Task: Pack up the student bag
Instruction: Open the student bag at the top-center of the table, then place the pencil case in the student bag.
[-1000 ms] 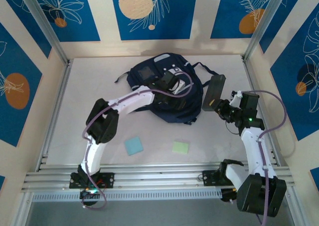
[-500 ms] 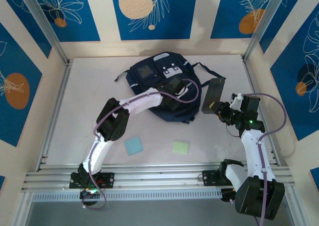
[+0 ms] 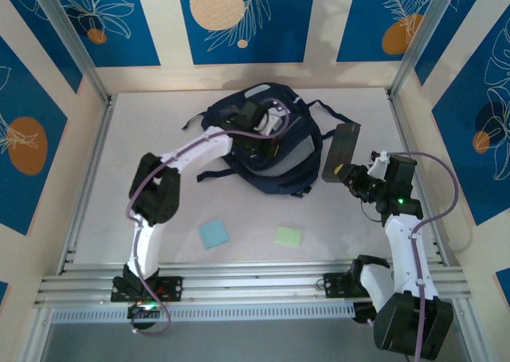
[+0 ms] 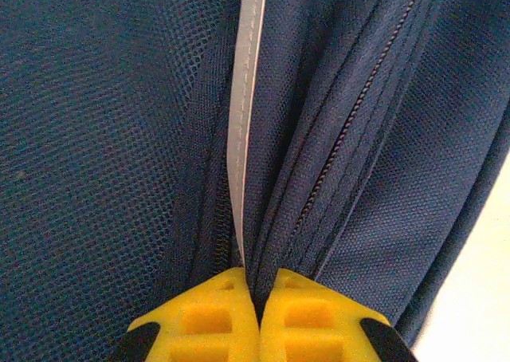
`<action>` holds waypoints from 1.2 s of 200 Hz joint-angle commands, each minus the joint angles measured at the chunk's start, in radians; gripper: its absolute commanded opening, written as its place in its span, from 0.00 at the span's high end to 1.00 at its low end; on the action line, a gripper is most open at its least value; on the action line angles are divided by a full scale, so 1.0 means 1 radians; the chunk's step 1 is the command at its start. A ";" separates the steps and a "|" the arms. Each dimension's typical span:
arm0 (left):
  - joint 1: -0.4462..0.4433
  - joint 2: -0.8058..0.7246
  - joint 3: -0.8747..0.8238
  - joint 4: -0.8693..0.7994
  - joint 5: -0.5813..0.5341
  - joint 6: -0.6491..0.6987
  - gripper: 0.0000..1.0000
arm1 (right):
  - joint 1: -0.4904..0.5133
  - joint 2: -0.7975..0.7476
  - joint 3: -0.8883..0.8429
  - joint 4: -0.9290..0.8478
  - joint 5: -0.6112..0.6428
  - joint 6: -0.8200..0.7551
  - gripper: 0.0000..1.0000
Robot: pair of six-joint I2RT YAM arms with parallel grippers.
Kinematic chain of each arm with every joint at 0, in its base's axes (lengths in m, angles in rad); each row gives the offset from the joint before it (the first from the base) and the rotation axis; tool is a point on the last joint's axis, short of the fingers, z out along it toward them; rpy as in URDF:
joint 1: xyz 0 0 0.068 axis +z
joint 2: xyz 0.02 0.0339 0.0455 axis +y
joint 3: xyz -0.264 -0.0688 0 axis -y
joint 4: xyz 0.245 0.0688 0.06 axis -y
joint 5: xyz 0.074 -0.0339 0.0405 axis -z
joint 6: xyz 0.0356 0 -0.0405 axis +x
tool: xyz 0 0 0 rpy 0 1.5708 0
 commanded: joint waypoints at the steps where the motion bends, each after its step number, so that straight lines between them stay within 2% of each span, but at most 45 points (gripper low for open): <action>1: 0.033 -0.089 -0.038 0.152 0.218 -0.197 1.00 | 0.020 -0.001 -0.030 0.111 -0.064 0.046 0.80; 19: 0.046 -0.104 -0.056 0.226 0.289 -0.279 1.00 | 0.078 0.028 -0.054 0.193 -0.063 0.095 0.80; 38: 0.051 -0.110 -0.063 0.298 0.351 -0.360 1.00 | 0.186 0.072 -0.055 0.261 -0.011 0.125 0.80; 60: 0.051 -0.122 -0.073 0.374 0.390 -0.434 1.00 | 0.299 0.150 -0.048 0.360 0.039 0.166 0.80; 85: 0.051 -0.142 -0.083 0.428 0.403 -0.476 1.00 | 0.375 0.278 -0.022 0.479 0.066 0.206 0.80; 146: 0.050 -0.146 -0.097 0.469 0.406 -0.499 1.00 | 0.476 0.640 0.166 0.694 0.098 0.247 0.81; 193: 0.051 -0.147 -0.117 0.526 0.413 -0.541 1.00 | 0.528 0.914 0.295 0.867 0.169 0.385 0.80; 214: 0.052 -0.147 -0.117 0.533 0.412 -0.547 1.00 | 0.554 1.022 0.349 0.958 0.147 0.445 0.79; 240: 0.057 -0.151 -0.120 0.520 0.394 -0.539 1.00 | 0.583 1.092 0.415 0.924 0.118 0.478 0.78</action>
